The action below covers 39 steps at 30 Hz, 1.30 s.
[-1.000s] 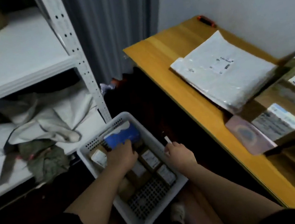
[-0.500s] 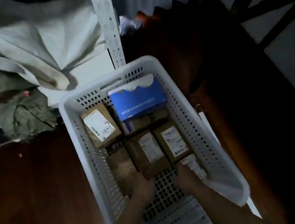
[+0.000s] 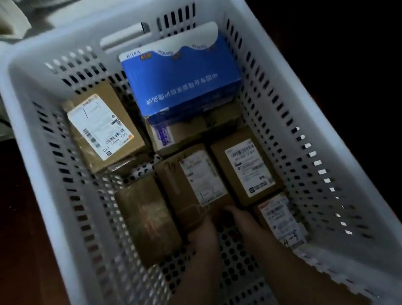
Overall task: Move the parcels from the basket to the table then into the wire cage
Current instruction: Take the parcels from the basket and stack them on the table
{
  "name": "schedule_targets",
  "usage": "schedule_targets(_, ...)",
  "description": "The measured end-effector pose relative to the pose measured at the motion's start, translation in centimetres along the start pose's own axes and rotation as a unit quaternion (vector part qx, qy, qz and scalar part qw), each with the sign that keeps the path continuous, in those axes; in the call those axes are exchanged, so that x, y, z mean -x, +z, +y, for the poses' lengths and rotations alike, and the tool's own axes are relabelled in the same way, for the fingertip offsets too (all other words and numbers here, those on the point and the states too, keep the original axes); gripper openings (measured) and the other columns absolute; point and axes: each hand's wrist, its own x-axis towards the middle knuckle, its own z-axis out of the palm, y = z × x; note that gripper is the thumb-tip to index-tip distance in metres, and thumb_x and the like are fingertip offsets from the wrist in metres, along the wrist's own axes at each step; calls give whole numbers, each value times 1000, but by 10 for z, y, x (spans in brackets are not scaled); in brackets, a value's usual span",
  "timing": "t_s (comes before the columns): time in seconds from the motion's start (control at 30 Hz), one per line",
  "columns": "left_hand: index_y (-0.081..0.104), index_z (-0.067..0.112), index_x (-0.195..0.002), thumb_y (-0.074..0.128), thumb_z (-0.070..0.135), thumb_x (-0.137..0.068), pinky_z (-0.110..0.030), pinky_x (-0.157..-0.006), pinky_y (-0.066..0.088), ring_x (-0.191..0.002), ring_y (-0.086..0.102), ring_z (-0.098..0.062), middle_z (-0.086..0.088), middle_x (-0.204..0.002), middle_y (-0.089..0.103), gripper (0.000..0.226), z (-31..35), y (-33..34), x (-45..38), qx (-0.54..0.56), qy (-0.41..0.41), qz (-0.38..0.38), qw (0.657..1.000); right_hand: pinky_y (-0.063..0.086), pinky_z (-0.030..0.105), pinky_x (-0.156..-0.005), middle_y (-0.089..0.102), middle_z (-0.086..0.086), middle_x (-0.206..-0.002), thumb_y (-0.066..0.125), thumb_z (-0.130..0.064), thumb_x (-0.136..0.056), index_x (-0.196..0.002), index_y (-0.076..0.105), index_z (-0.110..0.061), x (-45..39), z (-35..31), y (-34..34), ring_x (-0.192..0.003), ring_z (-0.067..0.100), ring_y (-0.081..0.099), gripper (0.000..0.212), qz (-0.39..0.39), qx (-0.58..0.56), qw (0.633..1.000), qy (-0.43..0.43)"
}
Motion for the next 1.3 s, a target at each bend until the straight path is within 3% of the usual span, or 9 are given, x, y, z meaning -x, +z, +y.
schedule_targets(0.13,20,3,-146,63,50,-82,-46,-106,38,-128,42,-36,-19,-145,36,91,6,4,26,104,-3,109,989,46,42,-99,52,13,-140,51,-27,-97,-143,41,-8,-6,13,2,-120,28,54,51,13,-43,998,-53)
schedule_targets(0.23,22,6,-148,57,43,-91,-45,-105,37,-127,41,-35,-16,-147,34,77,11,4,46,40,26,133,990,39,46,-109,42,15,-146,54,-18,-97,-149,26,-7,6,17,2,-129,32,46,60,50,-50,992,-103)
schedule_targets(0.4,15,6,-149,45,40,-97,-42,-104,32,-133,30,-33,-14,-154,11,69,19,-6,85,-96,54,136,985,43,34,-95,42,12,-138,63,-24,-92,-146,23,-11,36,12,4,-118,25,48,68,94,-104,981,-136)
schedule_targets(0.53,16,11,-145,51,29,-96,-33,-82,36,-118,43,-34,-16,-147,20,63,38,-16,128,-96,109,123,982,52,45,-94,52,12,-127,71,-41,-83,-135,33,-17,58,5,2,-108,27,57,69,73,-176,977,-91)
schedule_targets(0.63,24,14,-135,53,17,-95,-29,-80,41,-96,48,-25,-11,-124,42,50,48,-29,150,-31,148,100,983,55,46,-88,54,14,-125,71,-38,-83,-134,34,-18,90,-3,5,-106,31,60,66,52,-244,966,-69)
schedule_targets(0.7,24,9,-136,52,15,-95,-36,-90,47,-102,50,-26,-10,-125,45,49,49,-42,171,1,153,91,984,52,47,-92,50,8,-129,67,-32,-87,-141,30,-22,118,-8,5,-110,29,56,66,61,-255,962,-78)
schedule_targets(0.93,28,29,-147,64,61,-75,-47,-106,40,-124,48,-26,-1,-143,44,87,72,-101,317,16,137,-34,990,53,52,-90,60,8,-124,61,-43,-87,-136,48,-26,287,-15,-14,-108,31,60,55,21,-252,965,-73)
schedule_targets(1.1,40,27,-138,62,44,-87,-50,-95,49,-111,56,-27,-4,-130,53,58,116,-133,461,-35,174,-109,978,57,38,-65,60,11,-120,58,-42,-91,-132,49,-19,445,-52,-37,-102,28,61,48,9,-242,963,-114)
schedule_targets(1.3,45,28,-133,56,49,-90,-49,-100,44,-116,54,-32,-8,-134,53,50,160,-157,599,-122,290,-158,936,54,34,-70,54,5,-107,44,-37,-100,-132,38,-21,611,-100,-72,-90,22,58,36,48,-188,959,-206)
